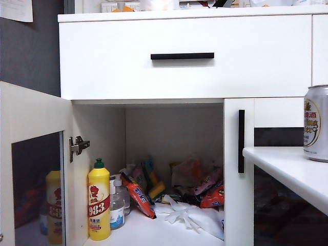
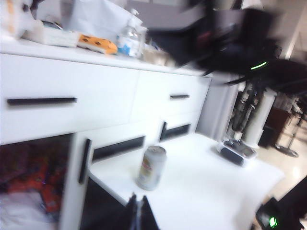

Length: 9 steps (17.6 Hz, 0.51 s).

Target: Open the left door of the white cabinet, pick up a can of beverage from the table on the right, place it inside the cabinet, and finally close the cabinet door.

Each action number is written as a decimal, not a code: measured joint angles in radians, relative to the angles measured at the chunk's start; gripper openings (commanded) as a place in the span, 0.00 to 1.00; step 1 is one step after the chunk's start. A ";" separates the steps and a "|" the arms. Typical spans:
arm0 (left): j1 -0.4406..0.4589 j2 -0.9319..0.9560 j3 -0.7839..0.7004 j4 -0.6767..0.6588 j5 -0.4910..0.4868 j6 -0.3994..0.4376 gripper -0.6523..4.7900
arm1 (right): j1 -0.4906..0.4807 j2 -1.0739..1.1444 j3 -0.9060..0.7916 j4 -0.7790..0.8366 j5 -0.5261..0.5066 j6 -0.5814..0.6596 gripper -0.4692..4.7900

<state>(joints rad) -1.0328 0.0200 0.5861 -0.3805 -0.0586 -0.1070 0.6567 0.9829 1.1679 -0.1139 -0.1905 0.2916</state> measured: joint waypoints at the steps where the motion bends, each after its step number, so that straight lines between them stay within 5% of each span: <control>1: 0.000 0.018 -0.022 0.000 0.024 -0.002 0.11 | -0.005 -0.075 -0.001 -0.130 0.094 -0.065 0.08; 3: 0.000 0.061 -0.044 0.000 0.121 -0.002 0.20 | -0.008 -0.195 -0.007 -0.418 0.296 -0.147 0.18; 5: 0.000 0.145 -0.055 0.063 0.169 -0.003 0.58 | -0.006 -0.317 -0.063 -0.622 0.387 -0.158 0.33; 6: 0.000 0.192 -0.060 0.082 0.168 -0.003 0.82 | -0.006 -0.409 -0.111 -0.656 0.390 -0.151 0.49; 7: 0.000 0.267 -0.061 0.132 0.169 -0.003 0.89 | -0.006 -0.539 -0.174 -0.668 0.427 -0.113 0.60; 8: 0.000 0.319 -0.061 0.174 0.168 -0.003 0.94 | -0.006 -0.613 -0.213 -0.681 0.464 -0.093 0.86; 9: 0.000 0.364 -0.061 0.209 0.169 -0.003 0.96 | -0.006 -0.708 -0.269 -0.715 0.515 -0.082 1.00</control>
<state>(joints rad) -1.0328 0.3840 0.5251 -0.1711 0.1104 -0.1097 0.6502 0.2752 0.8989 -0.8288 0.3244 0.2096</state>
